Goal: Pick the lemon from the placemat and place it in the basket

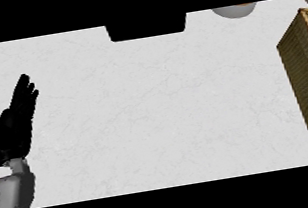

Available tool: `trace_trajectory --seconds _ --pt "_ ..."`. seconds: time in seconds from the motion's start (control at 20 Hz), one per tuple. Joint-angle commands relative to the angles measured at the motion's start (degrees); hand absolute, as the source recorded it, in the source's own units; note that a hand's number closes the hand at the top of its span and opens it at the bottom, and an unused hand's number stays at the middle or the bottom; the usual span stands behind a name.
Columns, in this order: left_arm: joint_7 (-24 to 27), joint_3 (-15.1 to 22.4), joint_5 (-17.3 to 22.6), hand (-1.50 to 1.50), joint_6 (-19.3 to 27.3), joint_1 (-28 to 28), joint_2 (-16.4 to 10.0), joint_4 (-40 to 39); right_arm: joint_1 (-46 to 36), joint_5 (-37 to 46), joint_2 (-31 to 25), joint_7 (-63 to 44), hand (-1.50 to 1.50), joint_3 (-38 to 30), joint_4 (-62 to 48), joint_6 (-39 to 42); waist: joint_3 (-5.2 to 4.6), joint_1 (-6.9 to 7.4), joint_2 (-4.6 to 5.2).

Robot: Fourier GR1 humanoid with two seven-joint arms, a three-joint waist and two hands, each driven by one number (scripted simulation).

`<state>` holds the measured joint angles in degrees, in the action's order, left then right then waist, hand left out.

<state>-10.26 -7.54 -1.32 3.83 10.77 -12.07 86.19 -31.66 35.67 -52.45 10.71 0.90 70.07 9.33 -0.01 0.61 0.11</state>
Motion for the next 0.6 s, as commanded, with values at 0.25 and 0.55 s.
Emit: trace_trajectory --seconds 0.25,0.55 --pt "3.76 -0.69 -0.92 0.00 0.06 -2.29 0.90 -0.57 2.44 4.88 2.18 0.40 1.50 -3.85 3.30 0.90 -0.01 -0.69 -0.18" --pt "1.21 -0.03 -0.41 0.00 -0.62 -1.55 1.47 0.75 -0.74 11.95 6.35 4.94 1.50 -2.49 -7.45 -4.18 0.00 -0.27 -0.11"
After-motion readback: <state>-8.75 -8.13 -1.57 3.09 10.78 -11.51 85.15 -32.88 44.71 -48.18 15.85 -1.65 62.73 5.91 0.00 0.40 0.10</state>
